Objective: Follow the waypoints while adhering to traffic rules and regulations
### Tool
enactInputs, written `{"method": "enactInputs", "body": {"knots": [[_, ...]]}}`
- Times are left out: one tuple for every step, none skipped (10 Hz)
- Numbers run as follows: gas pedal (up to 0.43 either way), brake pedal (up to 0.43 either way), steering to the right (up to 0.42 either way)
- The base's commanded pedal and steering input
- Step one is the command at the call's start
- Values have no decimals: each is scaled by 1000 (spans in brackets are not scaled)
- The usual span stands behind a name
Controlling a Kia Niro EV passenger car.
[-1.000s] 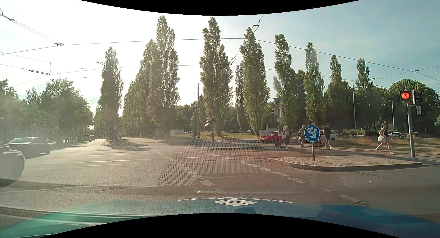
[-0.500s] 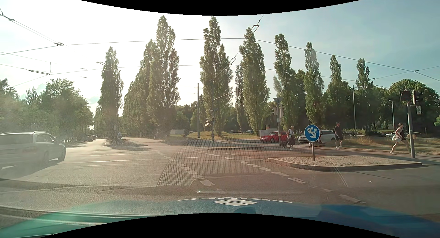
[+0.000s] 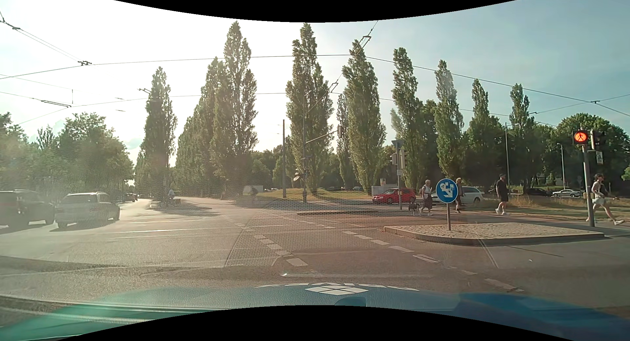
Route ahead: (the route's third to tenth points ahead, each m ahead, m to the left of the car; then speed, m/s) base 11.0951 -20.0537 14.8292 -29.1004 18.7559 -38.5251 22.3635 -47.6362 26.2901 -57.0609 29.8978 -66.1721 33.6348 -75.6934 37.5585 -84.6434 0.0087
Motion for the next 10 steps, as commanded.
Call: {"method": "enactInputs", "body": {"knots": [[0, 220, 356], [0, 220, 357], [0, 220, 357], [0, 226, 357], [0, 220, 357], [0, 226, 358], [0, 226, 358], [0, 226, 358], [0, 226, 358], [0, 226, 359]]}}
